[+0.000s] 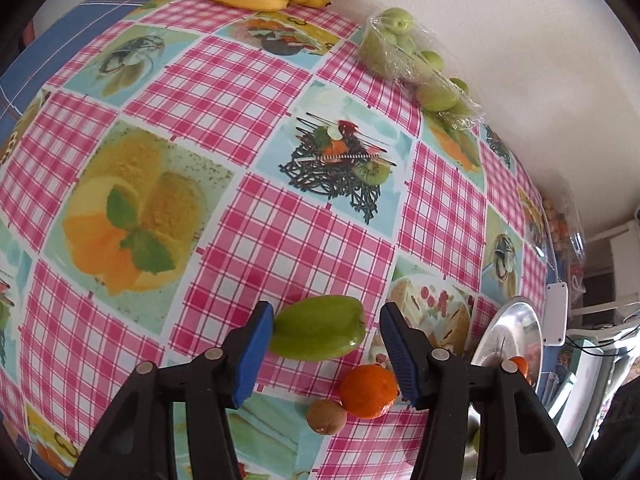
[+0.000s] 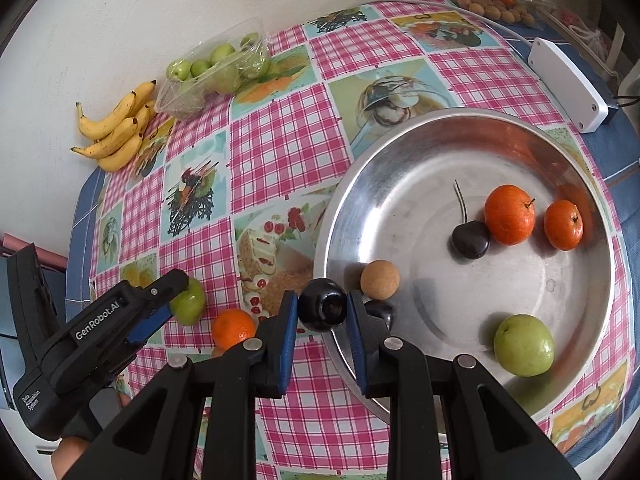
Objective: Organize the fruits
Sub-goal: 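Carry the plum with the right tool while the left tool carries the mango over the plate, then open the right tool to drop the plum while the left tool drops the mango into the plate, then close the right tool on the tangerine on the cloth, then close the left tool on the small brown kiwi while the right tool holds the tangerine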
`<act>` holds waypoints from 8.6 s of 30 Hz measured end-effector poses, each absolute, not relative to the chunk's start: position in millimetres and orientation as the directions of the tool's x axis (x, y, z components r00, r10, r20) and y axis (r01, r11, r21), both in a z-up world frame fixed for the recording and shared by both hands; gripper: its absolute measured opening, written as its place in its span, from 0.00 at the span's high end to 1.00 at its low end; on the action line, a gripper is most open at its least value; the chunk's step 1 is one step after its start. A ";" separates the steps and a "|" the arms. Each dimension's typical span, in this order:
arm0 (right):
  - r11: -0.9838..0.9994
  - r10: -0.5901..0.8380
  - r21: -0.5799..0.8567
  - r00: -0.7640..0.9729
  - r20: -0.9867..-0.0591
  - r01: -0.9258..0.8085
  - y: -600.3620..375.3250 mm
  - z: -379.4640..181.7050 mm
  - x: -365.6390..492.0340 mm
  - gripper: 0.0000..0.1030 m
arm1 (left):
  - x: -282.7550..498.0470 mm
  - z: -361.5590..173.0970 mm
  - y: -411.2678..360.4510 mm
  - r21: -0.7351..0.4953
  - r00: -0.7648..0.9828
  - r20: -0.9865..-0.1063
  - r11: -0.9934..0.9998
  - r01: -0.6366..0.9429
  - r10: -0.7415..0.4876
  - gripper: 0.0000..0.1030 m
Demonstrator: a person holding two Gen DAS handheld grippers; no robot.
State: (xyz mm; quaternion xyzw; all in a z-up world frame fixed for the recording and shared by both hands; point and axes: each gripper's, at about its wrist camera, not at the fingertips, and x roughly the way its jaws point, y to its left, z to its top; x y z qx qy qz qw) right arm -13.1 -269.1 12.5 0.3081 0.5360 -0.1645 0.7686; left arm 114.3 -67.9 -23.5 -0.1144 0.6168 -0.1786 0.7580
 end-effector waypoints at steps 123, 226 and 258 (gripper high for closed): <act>0.531 0.030 0.272 0.303 -0.952 0.802 -370.4 0.9 -107.3 0.75 | -12.6 -8.2 -206.2 -0.346 0.000 -0.910 0.760 0.550 -0.415 0.50; 0.823 0.086 0.227 0.281 -0.956 0.520 -199.3 -19.4 -2.9 0.62 | 83.6 -39.0 -42.2 -0.315 0.104 -0.938 0.939 0.136 -0.329 0.35; 0.808 0.100 0.272 0.332 -0.938 0.523 -217.9 2.3 -36.5 0.62 | 68.3 -27.9 -68.4 -0.397 0.064 -0.906 0.894 0.207 -0.418 0.74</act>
